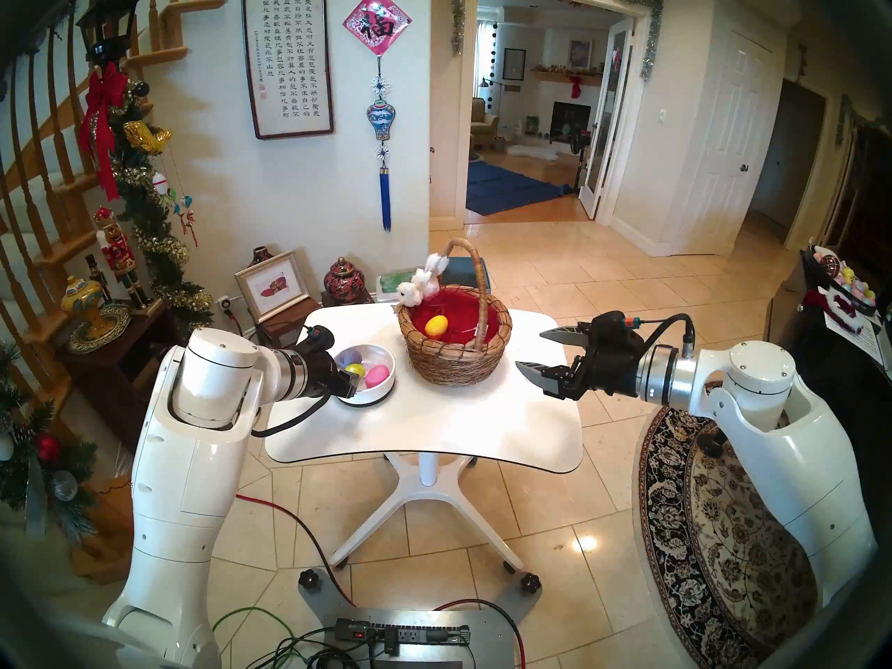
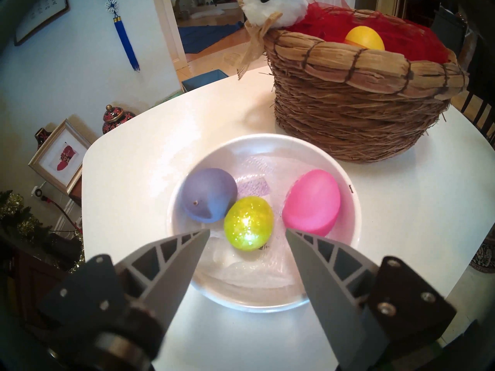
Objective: Put easter egg into basket
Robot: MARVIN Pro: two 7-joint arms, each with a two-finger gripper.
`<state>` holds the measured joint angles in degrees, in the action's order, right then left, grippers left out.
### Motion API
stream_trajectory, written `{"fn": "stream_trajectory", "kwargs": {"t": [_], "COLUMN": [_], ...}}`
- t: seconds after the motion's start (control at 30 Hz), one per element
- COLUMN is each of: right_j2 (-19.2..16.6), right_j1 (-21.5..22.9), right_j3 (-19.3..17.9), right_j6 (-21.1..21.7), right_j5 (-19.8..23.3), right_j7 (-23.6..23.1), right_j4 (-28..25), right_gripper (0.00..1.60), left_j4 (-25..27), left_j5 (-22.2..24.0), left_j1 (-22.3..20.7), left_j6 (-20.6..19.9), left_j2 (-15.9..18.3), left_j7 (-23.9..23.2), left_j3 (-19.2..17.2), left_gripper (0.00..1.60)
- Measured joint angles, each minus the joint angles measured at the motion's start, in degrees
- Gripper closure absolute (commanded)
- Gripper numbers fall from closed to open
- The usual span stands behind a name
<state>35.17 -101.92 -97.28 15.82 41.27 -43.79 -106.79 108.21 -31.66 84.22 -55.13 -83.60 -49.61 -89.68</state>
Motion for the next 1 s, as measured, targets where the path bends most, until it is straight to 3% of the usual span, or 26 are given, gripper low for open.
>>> {"fn": "stream_trajectory", "kwargs": {"t": [0.73, 0.8, 0.93, 1.0], "right_j2": [-0.1, -0.1, -0.1, -0.1], "right_j1": [0.0, 0.0, 0.0, 0.0], "right_j3": [0.0, 0.0, 0.0, 0.0], "right_j6": [-0.1, -0.1, -0.1, -0.1], "right_j5": [0.1, 0.1, 0.1, 0.1], "right_j7": [0.1, 0.1, 0.1, 0.1], "right_j4": [0.0, 0.0, 0.0, 0.0], "right_gripper": [0.0, 0.0, 0.0, 0.0], "left_j4": [-1.9, -2.0, -2.1, -2.1], "left_j5": [-3.2, -3.5, -3.9, -4.1], "left_j1": [-0.8, -0.8, -0.8, -0.8], "left_j6": [0.0, 0.0, 0.0, 0.0], "left_j2": [-2.2, -2.4, -2.6, -2.7], "left_j7": [0.0, 0.0, 0.0, 0.0], "left_j3": [0.0, 0.1, 0.1, 0.1], "left_gripper": [0.48, 0.6, 0.68, 0.84]}}
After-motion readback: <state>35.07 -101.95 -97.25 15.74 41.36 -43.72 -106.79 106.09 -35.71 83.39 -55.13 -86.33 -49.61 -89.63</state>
